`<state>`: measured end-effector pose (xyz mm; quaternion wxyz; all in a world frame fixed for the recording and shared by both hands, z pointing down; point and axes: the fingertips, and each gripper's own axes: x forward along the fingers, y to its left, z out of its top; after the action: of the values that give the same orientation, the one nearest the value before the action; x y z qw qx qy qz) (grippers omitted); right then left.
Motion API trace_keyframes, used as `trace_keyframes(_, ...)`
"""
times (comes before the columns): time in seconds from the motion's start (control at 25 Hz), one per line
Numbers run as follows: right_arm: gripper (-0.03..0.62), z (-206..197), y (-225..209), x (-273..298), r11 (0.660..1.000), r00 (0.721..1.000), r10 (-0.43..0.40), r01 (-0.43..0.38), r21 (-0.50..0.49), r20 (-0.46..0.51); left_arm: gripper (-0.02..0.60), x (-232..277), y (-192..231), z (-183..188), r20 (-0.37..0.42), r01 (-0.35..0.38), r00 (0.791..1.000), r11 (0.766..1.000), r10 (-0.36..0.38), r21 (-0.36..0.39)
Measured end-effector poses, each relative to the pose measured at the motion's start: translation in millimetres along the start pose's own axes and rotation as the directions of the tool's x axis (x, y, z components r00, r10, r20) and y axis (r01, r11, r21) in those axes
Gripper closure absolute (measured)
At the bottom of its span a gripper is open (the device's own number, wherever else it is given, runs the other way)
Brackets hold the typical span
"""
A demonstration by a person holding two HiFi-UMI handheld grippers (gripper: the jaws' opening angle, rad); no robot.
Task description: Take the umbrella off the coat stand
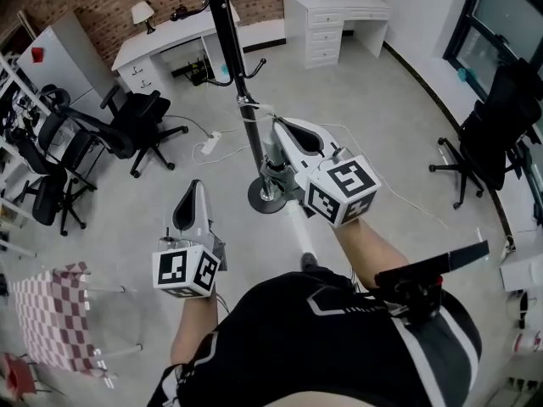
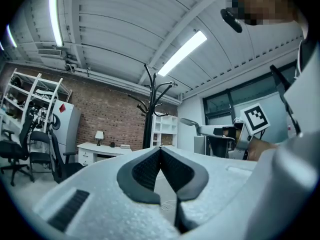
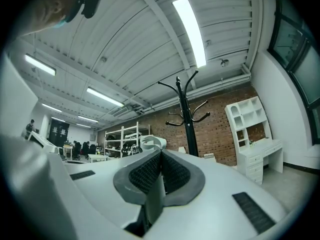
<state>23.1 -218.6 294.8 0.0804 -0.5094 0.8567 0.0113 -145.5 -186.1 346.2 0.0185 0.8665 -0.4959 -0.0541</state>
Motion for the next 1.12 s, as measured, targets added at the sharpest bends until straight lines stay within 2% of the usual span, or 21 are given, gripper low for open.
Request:
trace_keyframes(0.2, 0.585, -4, 1, -5, 1.0, 1.0, 0.015, -0.015, -0.02, -0.009, 0.575, 5, -4, -9, -0.033, 0.015, 0.999, 1.0, -0.016, -0.006)
trace_keyframes(0.44, 0.585, -2, -3, -9, 0.999, 1.0, 0.02, -0.02, -0.032, -0.006, 0.575, 6, -9, 0, 0.022, -0.014, 1.0, 1.0, 0.014, 0.002)
trace_keyframes(1.12, 0.585, -2, -8, -15, 0.999, 0.999, 0.024, -0.025, -0.041, -0.03, 0.575, 13, -24, -7, -0.013, 0.021, 1.0, 1.0, -0.021, -0.015)
